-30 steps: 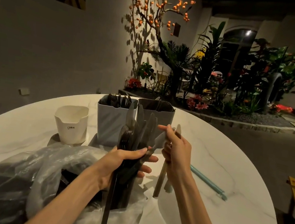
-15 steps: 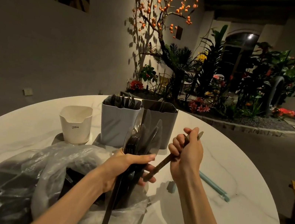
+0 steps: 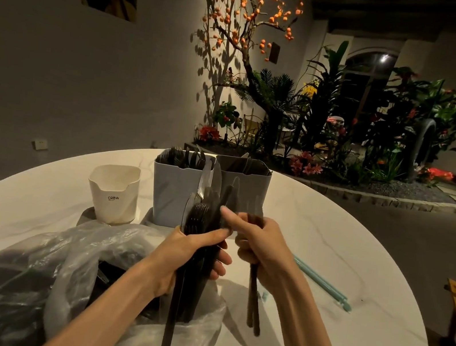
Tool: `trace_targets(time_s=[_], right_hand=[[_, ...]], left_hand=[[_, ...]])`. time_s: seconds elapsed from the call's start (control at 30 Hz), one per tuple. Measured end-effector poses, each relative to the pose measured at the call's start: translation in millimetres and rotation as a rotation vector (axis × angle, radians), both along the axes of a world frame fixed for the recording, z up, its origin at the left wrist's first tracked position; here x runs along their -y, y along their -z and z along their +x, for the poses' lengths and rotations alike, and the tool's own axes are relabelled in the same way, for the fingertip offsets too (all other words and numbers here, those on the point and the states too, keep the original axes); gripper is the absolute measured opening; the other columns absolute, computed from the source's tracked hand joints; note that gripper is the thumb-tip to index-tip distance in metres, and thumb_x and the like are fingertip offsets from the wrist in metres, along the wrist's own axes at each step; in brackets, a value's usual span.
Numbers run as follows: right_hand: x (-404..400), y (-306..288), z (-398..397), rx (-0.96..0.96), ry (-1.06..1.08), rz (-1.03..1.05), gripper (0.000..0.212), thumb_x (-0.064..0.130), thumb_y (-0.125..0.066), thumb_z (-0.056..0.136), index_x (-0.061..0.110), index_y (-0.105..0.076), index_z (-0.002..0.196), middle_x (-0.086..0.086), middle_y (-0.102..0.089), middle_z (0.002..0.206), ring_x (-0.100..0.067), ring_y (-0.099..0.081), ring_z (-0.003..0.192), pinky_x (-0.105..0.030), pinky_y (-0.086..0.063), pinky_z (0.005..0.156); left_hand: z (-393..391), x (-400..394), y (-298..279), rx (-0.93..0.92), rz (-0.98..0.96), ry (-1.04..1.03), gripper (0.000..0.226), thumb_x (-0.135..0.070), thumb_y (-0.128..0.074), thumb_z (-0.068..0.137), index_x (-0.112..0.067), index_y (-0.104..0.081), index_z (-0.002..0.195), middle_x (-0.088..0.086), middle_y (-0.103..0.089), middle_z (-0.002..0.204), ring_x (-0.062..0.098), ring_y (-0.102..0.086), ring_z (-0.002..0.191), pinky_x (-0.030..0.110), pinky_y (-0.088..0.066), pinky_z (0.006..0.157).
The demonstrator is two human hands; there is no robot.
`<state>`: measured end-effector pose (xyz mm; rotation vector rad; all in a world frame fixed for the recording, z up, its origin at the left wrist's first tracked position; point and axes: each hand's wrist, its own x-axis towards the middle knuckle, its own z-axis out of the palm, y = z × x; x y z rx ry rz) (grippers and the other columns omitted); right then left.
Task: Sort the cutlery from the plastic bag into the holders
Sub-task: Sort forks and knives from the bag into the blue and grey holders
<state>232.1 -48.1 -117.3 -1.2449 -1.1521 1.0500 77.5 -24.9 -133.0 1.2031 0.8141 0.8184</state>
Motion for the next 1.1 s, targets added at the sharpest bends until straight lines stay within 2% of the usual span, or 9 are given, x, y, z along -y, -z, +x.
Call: trace_targets(time_s=[0.17, 0.27, 0.4, 0.53, 0.63, 0.73, 0.9, 1.0, 1.1], right_hand=[[-8, 6, 2, -0.076, 0.322, 0.069, 0.028, 0.026, -0.062, 0.098, 0.002, -0.069, 0.088, 0.013, -0.053, 0.047, -0.004, -0.043, 0.052, -0.021, -0.037, 0.055], [-8, 5, 7, -0.138, 0.452, 0.104, 0.028, 0.028, -0.059, 0.101, 0.01, -0.067, 0.081, 0.017, -0.053, 0.045, -0.007, -0.044, 0.064, -0.024, -0.036, 0.068], [-9, 0, 12, -0.184, 0.409, 0.077, 0.03, 0.033, -0.05, 0.104, 0.01, -0.064, 0.089, 0.002, -0.06, 0.074, -0.014, -0.053, 0.076, -0.031, -0.045, 0.071], [-9, 5, 8, -0.208, 0.289, -0.053, 0.037, 0.033, -0.039, 0.108, 0.006, -0.06, 0.095, -0.009, -0.064, 0.081, -0.019, -0.063, 0.074, -0.033, -0.055, 0.075], [-3, 3, 0, -0.315, 0.15, -0.09, 0.041, 0.029, -0.033, 0.111, -0.002, -0.056, 0.097, -0.011, -0.07, 0.071, -0.017, -0.069, 0.06, -0.027, -0.058, 0.059], [-6, 6, -1, -0.391, 0.139, -0.08, 0.03, 0.031, -0.039, 0.109, 0.008, -0.047, 0.092, 0.002, -0.048, 0.057, -0.006, -0.04, 0.043, -0.018, -0.037, 0.04], [-5, 9, -2, -0.142, 0.148, -0.043, 0.041, 0.044, -0.077, 0.085, 0.019, -0.05, 0.067, 0.006, -0.033, 0.051, -0.008, -0.029, 0.043, -0.019, -0.028, 0.042], [-4, 9, 0, -0.217, 0.29, -0.013, 0.022, 0.021, -0.074, 0.09, 0.01, -0.062, 0.075, 0.003, -0.041, 0.051, -0.007, -0.034, 0.042, -0.019, -0.032, 0.041], [-6, 10, 7, -0.35, 0.454, 0.011, 0.019, 0.02, -0.07, 0.094, 0.004, -0.064, 0.084, 0.002, -0.045, 0.05, -0.007, -0.038, 0.041, -0.018, -0.036, 0.04]], left_hand=[[0, -3, 4, 0.044, 0.027, 0.054, 0.03, -0.025, -0.064, 0.096, -0.003, -0.072, 0.115, 0.016, -0.076, 0.109, 0.034, -0.075, 0.097, 0.039, -0.061, 0.079], [-1, -8, 8, 0.057, -0.038, 0.01, 0.03, -0.024, -0.068, 0.093, -0.003, -0.072, 0.113, 0.019, -0.075, 0.108, 0.037, -0.074, 0.097, 0.05, -0.058, 0.09], [-1, -13, 10, 0.096, -0.181, -0.033, 0.034, -0.028, -0.075, 0.088, -0.001, -0.069, 0.109, 0.004, -0.055, 0.062, 0.015, -0.054, 0.049, 0.03, -0.052, 0.049], [-3, -18, 12, 0.105, -0.268, 0.123, 0.032, -0.029, -0.071, 0.092, -0.006, -0.062, 0.112, -0.002, -0.028, 0.06, 0.006, -0.027, 0.042, 0.018, -0.029, 0.037], [-4, -17, 13, 0.177, -0.312, 0.215, 0.014, -0.018, -0.066, 0.092, -0.008, -0.056, 0.091, -0.001, -0.036, 0.061, 0.005, -0.029, 0.042, 0.016, -0.028, 0.038], [-5, -17, 14, 0.265, -0.352, 0.268, 0.003, -0.006, -0.06, 0.092, -0.007, -0.058, 0.094, 0.002, -0.038, 0.066, 0.006, -0.032, 0.043, 0.017, -0.031, 0.038], [-7, -12, 14, 0.066, -0.196, 0.312, 0.021, -0.01, -0.068, 0.092, -0.001, -0.061, 0.109, 0.006, -0.054, 0.07, 0.01, -0.047, 0.049, 0.021, -0.044, 0.044], [-6, -11, 14, -0.028, -0.078, 0.23, 0.037, -0.023, -0.074, 0.089, -0.002, -0.067, 0.119, 0.012, -0.07, 0.086, 0.015, -0.061, 0.06, 0.024, -0.051, 0.053], [-10, -13, 11, 0.011, -0.071, 0.161, 0.037, -0.024, -0.071, 0.09, -0.002, -0.067, 0.12, 0.019, -0.075, 0.107, 0.016, -0.065, 0.065, 0.023, -0.053, 0.051]])
